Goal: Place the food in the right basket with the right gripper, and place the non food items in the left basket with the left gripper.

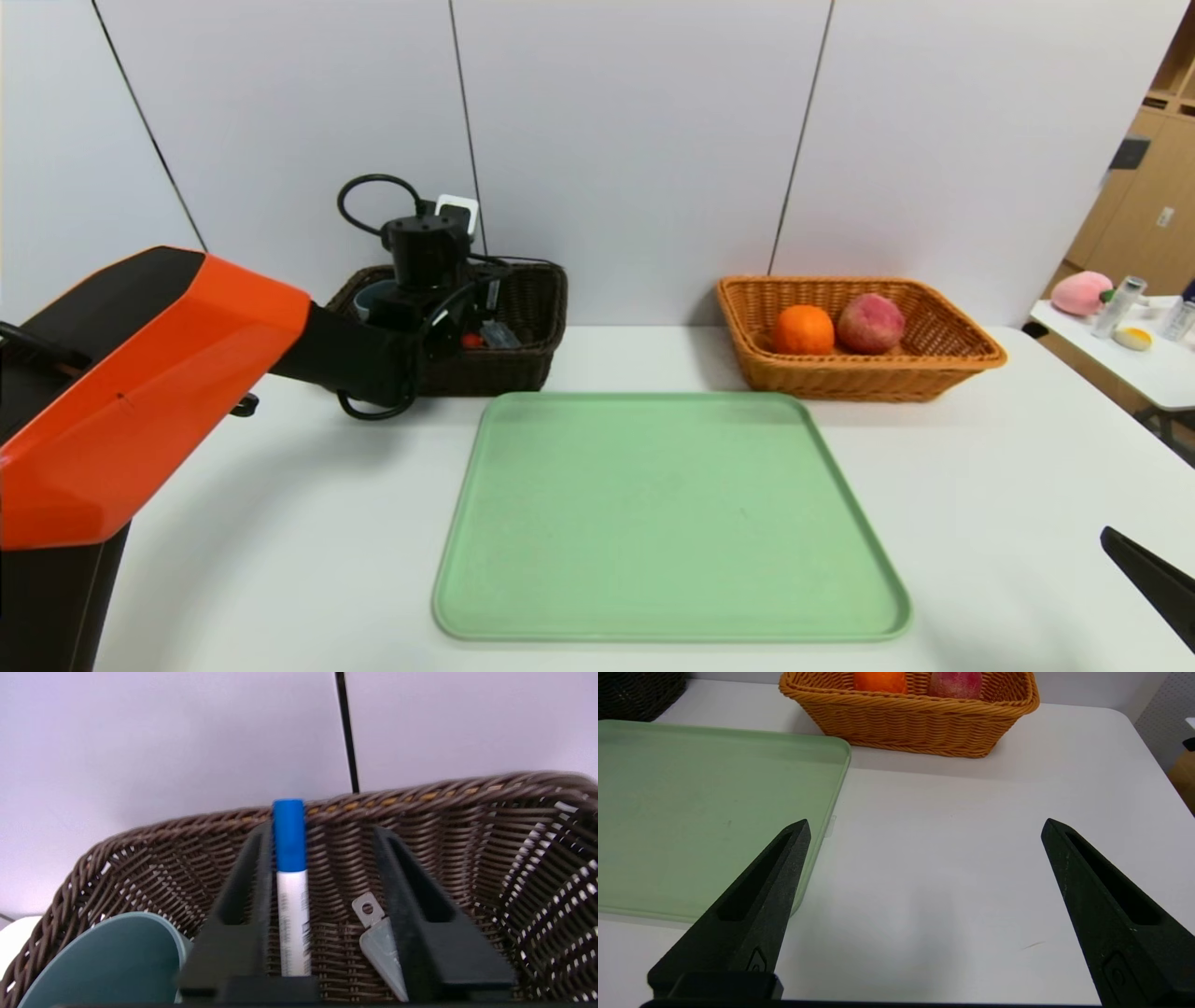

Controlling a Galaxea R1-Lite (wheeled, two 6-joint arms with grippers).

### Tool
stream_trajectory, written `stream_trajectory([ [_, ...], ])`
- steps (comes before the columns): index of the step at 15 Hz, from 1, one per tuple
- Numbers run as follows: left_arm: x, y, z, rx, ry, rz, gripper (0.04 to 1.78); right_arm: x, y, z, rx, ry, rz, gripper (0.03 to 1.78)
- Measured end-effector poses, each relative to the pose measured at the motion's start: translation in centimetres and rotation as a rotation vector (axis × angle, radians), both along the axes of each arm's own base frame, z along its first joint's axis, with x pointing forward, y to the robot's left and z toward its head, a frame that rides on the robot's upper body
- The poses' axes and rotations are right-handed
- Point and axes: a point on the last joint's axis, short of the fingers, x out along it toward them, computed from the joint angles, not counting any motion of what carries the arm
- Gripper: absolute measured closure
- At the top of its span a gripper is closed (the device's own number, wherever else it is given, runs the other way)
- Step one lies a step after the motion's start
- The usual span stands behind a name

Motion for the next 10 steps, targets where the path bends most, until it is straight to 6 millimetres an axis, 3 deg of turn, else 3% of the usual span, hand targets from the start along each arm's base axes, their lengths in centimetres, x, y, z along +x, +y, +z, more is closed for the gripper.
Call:
stream_trajectory([
  [5, -0.3, 0.3, 1.3, -0.006, -0.024, -0.001, 0.55, 0.0, 0.0, 0.0, 0.0, 0.0, 0.0, 0.11],
  [10, -3.1, 1.9, 6.8, -0.018, -0.061, 0.008, 0.35, 0.0, 0.0, 0.3, -0.002, -0.018, -0.002, 0.11],
])
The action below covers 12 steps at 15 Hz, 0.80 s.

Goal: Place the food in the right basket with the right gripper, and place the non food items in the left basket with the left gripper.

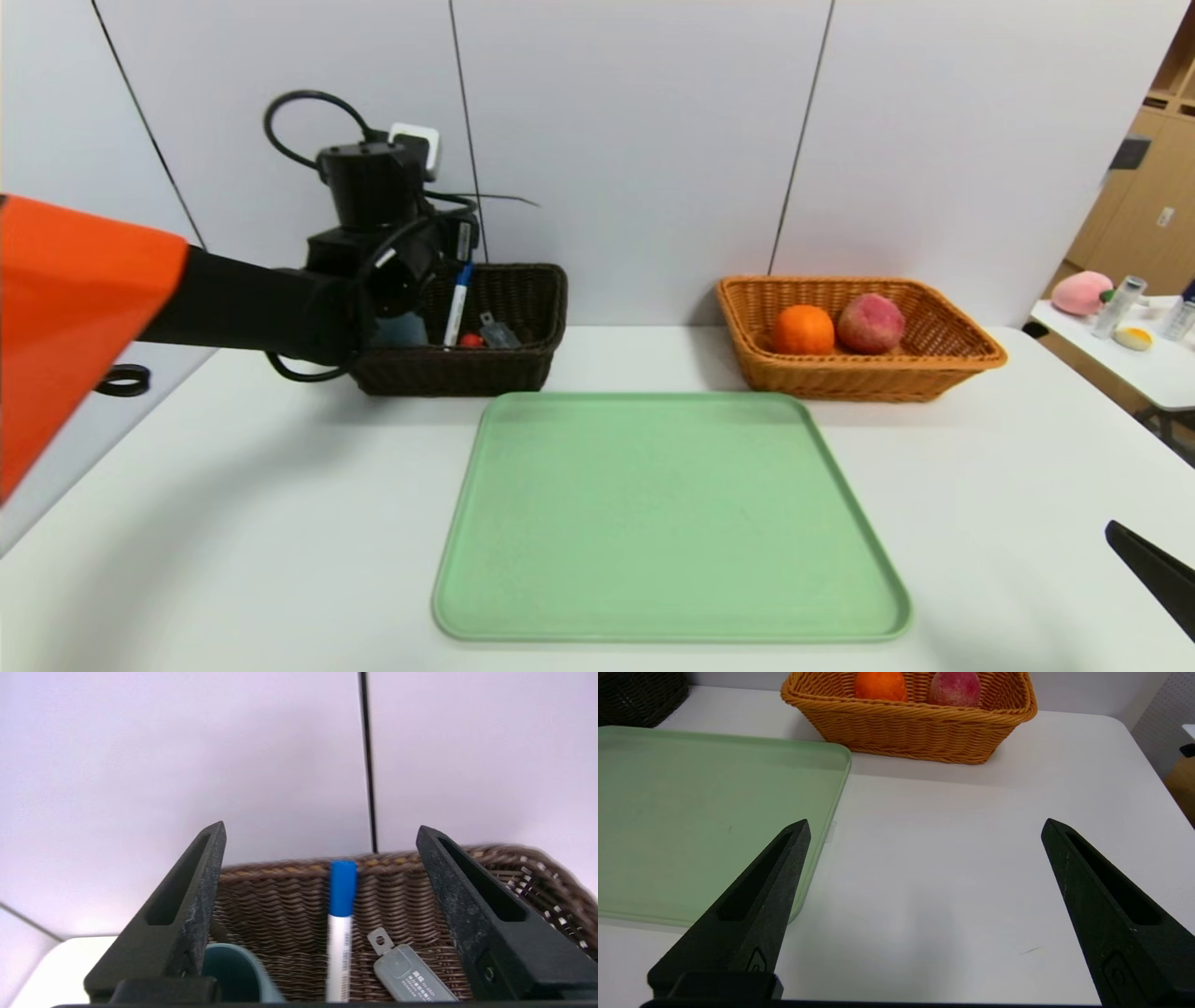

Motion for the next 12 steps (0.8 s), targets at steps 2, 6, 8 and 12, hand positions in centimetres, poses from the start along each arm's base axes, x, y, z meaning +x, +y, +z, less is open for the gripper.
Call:
stream_trajectory([
  [2, -2.2, 2.5, 3.1, -0.003, -0.005, 0.035, 0.29, 0.0, 0.0, 0.6, -0.002, -0.024, -0.005, 0.11],
  [6, -10.2, 8.6, 6.5, -0.004, 0.015, 0.1, 0.22, -1.0, 0.1, 2.9, -0.005, -0.073, -0.004, 0.1],
  [8, -15.5, 11.1, 6.7, -0.01, 0.034, 0.143, 0.2, -2.4, 0.2, 3.8, -0.004, -0.067, 0.005, 0.1],
  [12, -26.0, 13.5, 4.6, -0.021, 0.038, 0.23, 0.16, -5.8, 0.4, 3.4, -0.003, -0.063, 0.012, 0.1],
])
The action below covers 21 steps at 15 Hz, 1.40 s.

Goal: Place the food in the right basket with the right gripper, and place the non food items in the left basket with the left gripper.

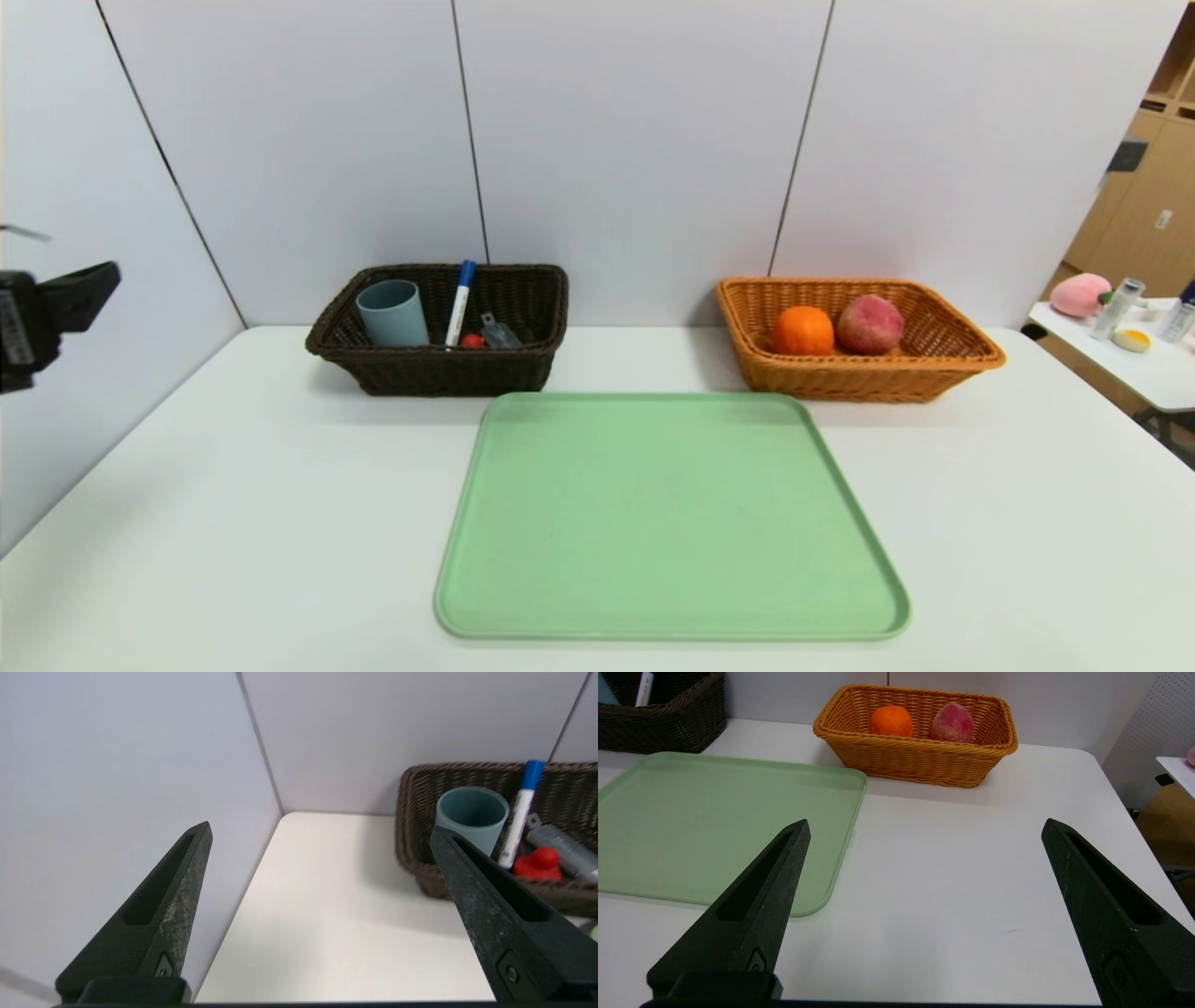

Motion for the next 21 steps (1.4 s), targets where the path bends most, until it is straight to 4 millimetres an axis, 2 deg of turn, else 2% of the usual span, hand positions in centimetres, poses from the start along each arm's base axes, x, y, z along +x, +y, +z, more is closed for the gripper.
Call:
stream_trajectory([
  [3, -5.9, 0.6, -2.9, -0.008, -0.032, 0.06, 0.15, -2.0, 0.2, -0.5, -0.001, -0.02, 0.007, 0.1],
  [5, -9.2, 0.5, -5.0, -0.013, -0.063, 0.057, 0.15, -2.8, 0.2, 0.0, -0.001, -0.063, 0.009, 0.1],
  [10, -15.2, 0.0, -9.4, -0.048, -0.04, -0.026, 0.13, -4.2, 0.2, 0.5, -0.001, -0.088, 0.055, 0.1],
  [13, -17.1, -0.1, -11.0, -0.069, -0.054, -0.058, 0.13, -5.6, 0.1, -0.4, 0.003, -0.079, 0.094, 0.1],
  [21, -19.8, 0.0, -13.5, -0.038, -0.133, -0.12, 0.13, -7.9, 0.0, -2.2, -0.015, -0.214, 0.072, 0.1],
])
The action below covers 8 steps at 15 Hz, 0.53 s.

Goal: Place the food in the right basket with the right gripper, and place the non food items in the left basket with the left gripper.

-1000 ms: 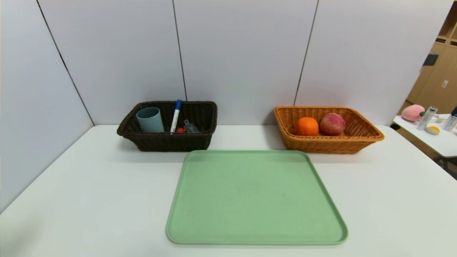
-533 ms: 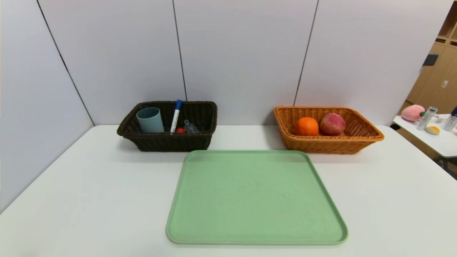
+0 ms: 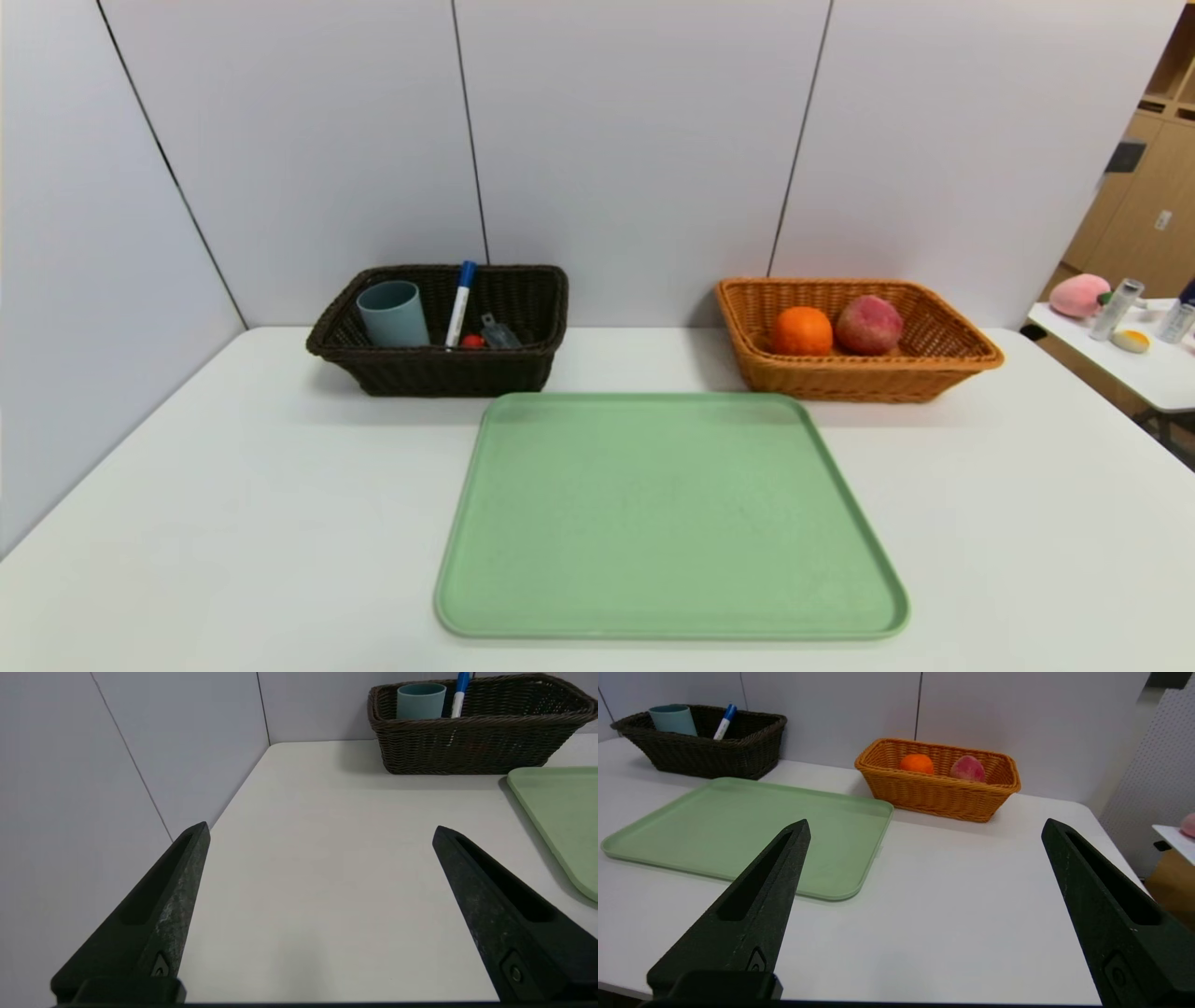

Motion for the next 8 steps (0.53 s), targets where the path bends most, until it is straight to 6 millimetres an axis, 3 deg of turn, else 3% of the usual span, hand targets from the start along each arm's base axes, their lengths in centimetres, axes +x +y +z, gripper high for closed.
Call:
stream_trajectory([
  [5, 1.7, 0.0, -2.9, 0.116, -0.054, 0.003, 0.13, 1.4, -0.1, -2.0, -0.01, -0.017, -0.054, 0.1],
  [8, 2.5, -0.2, -4.6, 0.171, -0.035, -0.069, 0.13, 3.1, -0.1, -4.4, -0.046, 0.014, -0.06, 0.1],
])
